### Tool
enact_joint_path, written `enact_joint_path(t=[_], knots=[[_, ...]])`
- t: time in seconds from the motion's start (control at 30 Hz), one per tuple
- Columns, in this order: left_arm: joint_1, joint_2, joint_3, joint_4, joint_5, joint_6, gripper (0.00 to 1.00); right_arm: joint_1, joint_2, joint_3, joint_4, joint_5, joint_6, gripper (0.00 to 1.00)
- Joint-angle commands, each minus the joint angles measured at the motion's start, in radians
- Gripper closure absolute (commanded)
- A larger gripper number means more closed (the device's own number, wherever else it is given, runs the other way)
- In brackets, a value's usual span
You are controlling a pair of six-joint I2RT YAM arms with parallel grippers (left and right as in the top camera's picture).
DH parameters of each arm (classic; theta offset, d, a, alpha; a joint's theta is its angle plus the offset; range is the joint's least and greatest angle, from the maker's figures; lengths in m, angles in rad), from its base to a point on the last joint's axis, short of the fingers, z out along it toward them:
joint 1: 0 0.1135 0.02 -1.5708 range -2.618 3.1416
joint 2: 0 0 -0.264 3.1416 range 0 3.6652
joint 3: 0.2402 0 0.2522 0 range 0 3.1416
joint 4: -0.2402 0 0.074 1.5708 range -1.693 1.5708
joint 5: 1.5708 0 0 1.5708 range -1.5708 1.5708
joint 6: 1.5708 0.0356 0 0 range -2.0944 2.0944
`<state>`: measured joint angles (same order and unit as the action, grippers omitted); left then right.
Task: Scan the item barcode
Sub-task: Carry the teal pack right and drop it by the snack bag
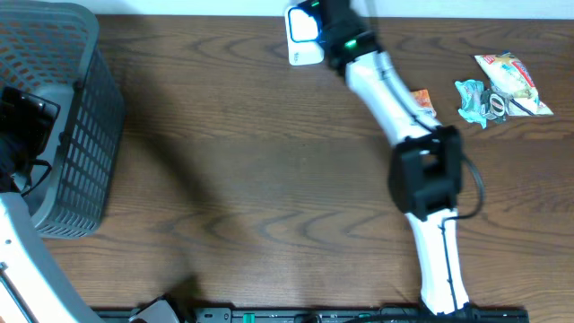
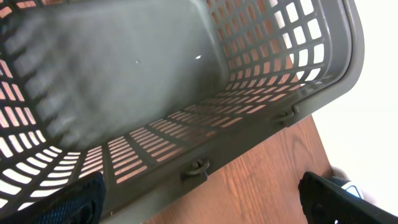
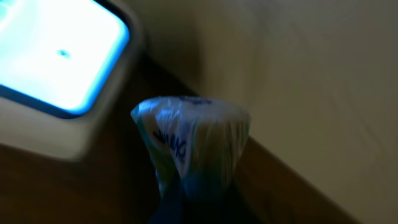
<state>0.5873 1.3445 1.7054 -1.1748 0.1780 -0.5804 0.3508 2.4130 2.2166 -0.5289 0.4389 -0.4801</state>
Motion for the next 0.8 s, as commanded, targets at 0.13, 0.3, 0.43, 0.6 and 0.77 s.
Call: enact_joint_path(t=[0.13,0.3,0.43,0.6,0.77], knots=[[0.003,-0.005,0.014,-0.002,-0.005,-0.008,0.02,-0.23,-0.107,0.024,-0.347,0.023,0.192,0.99],[0.003,-0.005,0.014,-0.002,-0.005,-0.008,0.03,-0.362,-0.103,0.011,-0.514,0.022,0.199,0.99],[0.003,-0.005,0.014,-0.002,-0.005,-0.008,0.02,-0.442,-0.103,0.002,-0.568,0.004,0.263,0.91],[0.003,-0.005,0.014,-0.002,-0.005,-0.008,0.02,-0.518,-0.103,-0.015,-0.607,-0.004,0.319,0.43],[0.003,-0.005,0.014,-0.002,-0.005,-0.008,0.02,-0.553,-0.103,-0.037,-0.623,-0.029,0.349,0.12]])
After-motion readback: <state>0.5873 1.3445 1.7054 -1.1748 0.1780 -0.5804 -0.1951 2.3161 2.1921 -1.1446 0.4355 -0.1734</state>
